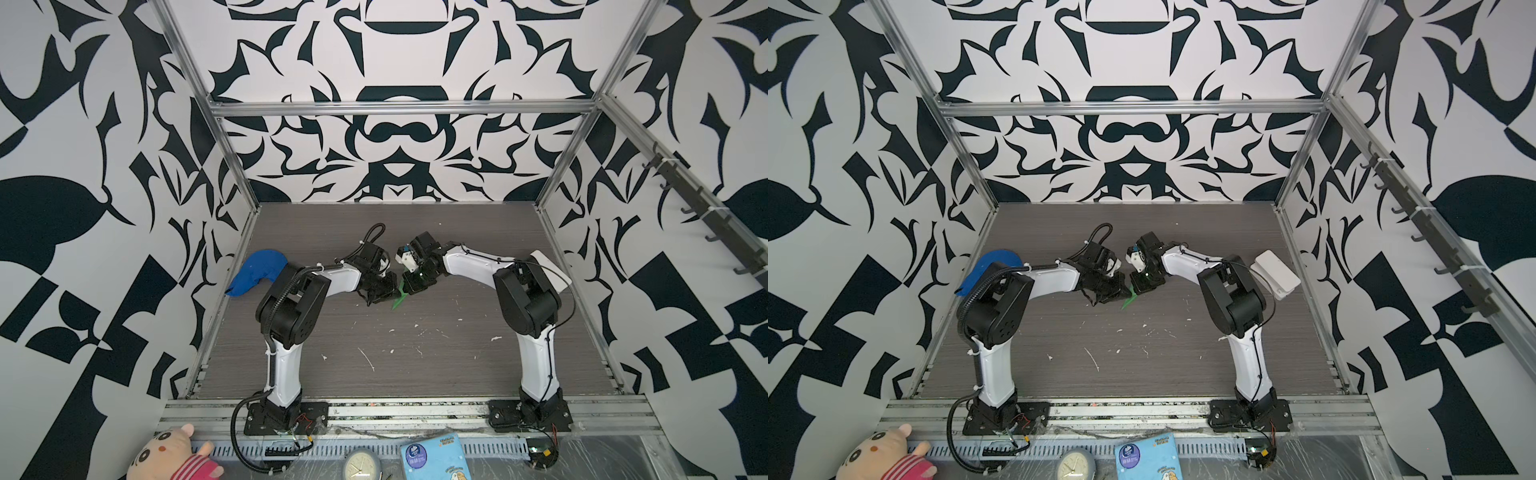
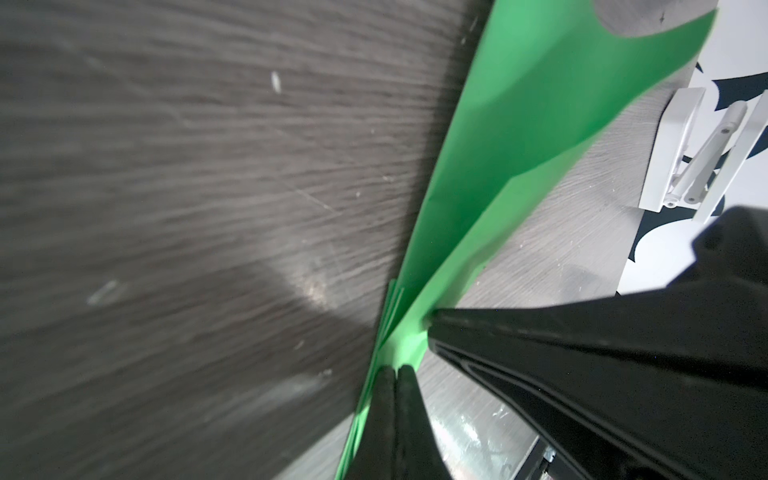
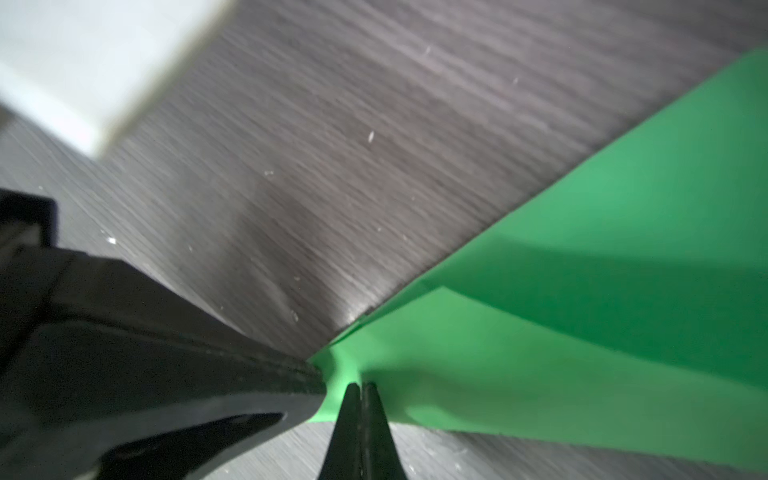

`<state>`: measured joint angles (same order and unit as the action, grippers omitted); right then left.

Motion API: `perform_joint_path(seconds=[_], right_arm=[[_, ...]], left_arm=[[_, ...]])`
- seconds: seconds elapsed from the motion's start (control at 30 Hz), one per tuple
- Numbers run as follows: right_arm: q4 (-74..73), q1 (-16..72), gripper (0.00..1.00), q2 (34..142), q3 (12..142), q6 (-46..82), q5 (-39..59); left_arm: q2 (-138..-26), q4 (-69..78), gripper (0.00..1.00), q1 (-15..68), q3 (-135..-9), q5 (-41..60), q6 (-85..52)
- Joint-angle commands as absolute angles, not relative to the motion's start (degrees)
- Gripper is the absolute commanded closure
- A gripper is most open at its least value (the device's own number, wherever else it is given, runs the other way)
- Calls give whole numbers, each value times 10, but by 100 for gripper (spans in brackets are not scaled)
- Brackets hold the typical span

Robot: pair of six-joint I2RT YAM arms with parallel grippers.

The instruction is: Fold a paper plane with a square sheet of paper (pick it up from the middle)

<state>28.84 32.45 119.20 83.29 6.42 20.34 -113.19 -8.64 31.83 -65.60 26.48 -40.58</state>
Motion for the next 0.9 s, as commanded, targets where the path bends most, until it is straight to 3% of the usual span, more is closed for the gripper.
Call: perform_joint_path(seconds=[0.0, 0.43, 0.67, 0.87], right_arm=[[309, 323, 100, 1183, 842, 58, 166], [323, 273, 100, 1206, 883, 77, 50], [328, 238, 100, 1216, 912, 74, 42], [319, 259, 100, 1126, 865, 53, 89]], left_arm=[[-1136, -139, 100, 320, -637, 249, -402], [-1134, -140, 100, 320, -633, 252, -400], [-1132, -140, 100, 320, -633, 253, -399], [-1134, -140, 100, 320, -635, 252, -400]])
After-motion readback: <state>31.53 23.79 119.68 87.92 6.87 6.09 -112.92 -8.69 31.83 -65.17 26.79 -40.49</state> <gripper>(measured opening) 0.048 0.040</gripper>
